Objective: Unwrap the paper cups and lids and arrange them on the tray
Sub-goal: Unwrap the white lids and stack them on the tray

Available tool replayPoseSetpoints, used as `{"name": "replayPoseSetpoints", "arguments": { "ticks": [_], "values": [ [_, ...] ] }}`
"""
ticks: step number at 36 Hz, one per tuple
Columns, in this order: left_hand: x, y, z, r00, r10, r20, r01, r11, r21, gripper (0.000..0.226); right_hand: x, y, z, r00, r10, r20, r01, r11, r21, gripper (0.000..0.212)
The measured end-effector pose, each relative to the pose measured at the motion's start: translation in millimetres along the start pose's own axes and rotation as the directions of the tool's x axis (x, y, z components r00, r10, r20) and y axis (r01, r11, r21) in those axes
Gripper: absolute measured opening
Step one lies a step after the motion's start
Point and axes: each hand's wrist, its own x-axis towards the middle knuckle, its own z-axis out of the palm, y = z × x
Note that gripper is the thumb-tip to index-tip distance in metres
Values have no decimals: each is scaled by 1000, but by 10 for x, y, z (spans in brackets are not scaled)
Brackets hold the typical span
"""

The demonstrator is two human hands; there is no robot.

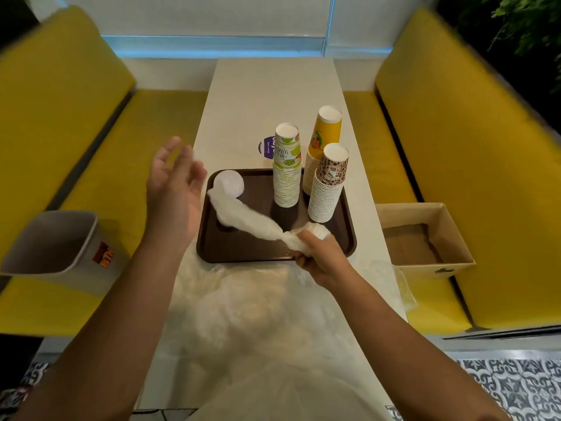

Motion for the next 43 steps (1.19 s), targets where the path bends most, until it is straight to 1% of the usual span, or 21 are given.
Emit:
{"name": "replayPoseSetpoints", "arguments": {
  "ticks": [1,2,4,5,6,8,10,11,13,16,20,22,24,27,30,32,35,37,39,41,43],
  "values": [
    [7,-80,-6,998,-50,24,45,987,153,60,-8,-21,12,999,34,14,-35,997,67,34],
    [-7,-173,-18,992,-122,42,103,942,319,80,-11,-38,24,998,59,21,-61,991,118,32],
    [-79,-344,-76,952,-288,106,171,785,596,116,-21,-62,70,994,104,32,-108,978,181,40],
    [-129,-412,-92,915,-368,166,158,705,692,124,-34,-74,99,993,112,41,-118,975,186,43],
    [-175,-472,-107,874,-433,220,123,637,761,122,-33,-74,119,993,104,56,-112,979,172,46],
    [-248,-567,-91,830,-479,286,40,562,826,89,-21,-64,138,994,85,73,-93,990,104,48],
    [-293,-646,-49,854,-430,295,-17,542,840,51,-30,-63,147,994,91,64,-96,992,80,45],
    [-306,-656,-24,869,-399,293,-45,526,849,40,-33,-60,146,993,106,58,-111,989,93,45],
    [-319,-631,29,875,-353,331,-113,516,849,38,-37,-49,138,989,136,57,-142,983,119,48],
    [-307,-562,82,892,-299,338,-136,536,833,35,-34,-21,136,988,151,44,-155,981,114,51],
    [-237,-486,124,945,-180,273,-108,617,779,12,-12,17,124,992,129,-4,-128,991,39,52],
    [-222,-448,151,951,-143,274,-134,607,783,6,-10,30,106,990,143,-17,-142,989,49,53],
    [-214,-430,173,953,-113,281,-158,606,779,6,-14,32,90,989,150,-10,-149,988,42,53],
    [-194,-414,205,970,-32,241,-154,687,710,15,13,50,58,993,120,6,-120,993,-19,58],
    [-155,-386,234,980,43,194,-160,749,643,4,77,109,26,999,41,-16,-44,976,-211,71],
    [-121,-381,230,982,101,160,-178,782,598,21,109,138,4,999,-14,-52,-5,938,-347,73],
    [-103,-379,229,962,186,201,-272,730,626,33,126,137,-6,997,-71,-44,42,881,-471,74],
    [-105,-381,263,945,230,231,-325,712,623,27,120,117,-3,996,-91,3,80,855,-513,72],
    [-98,-350,312,939,253,232,-343,726,597,13,120,103,-14,994,-103,44,112,867,-486,71],
    [-89,-306,354,954,226,196,-299,742,600,34,119,85,-33,994,-77,82,101,930,-353,73],
    [-91,-304,339,964,177,201,-263,760,595,62,113,56,-67,989,-31,146,62,975,-211,62]
  ]
}}
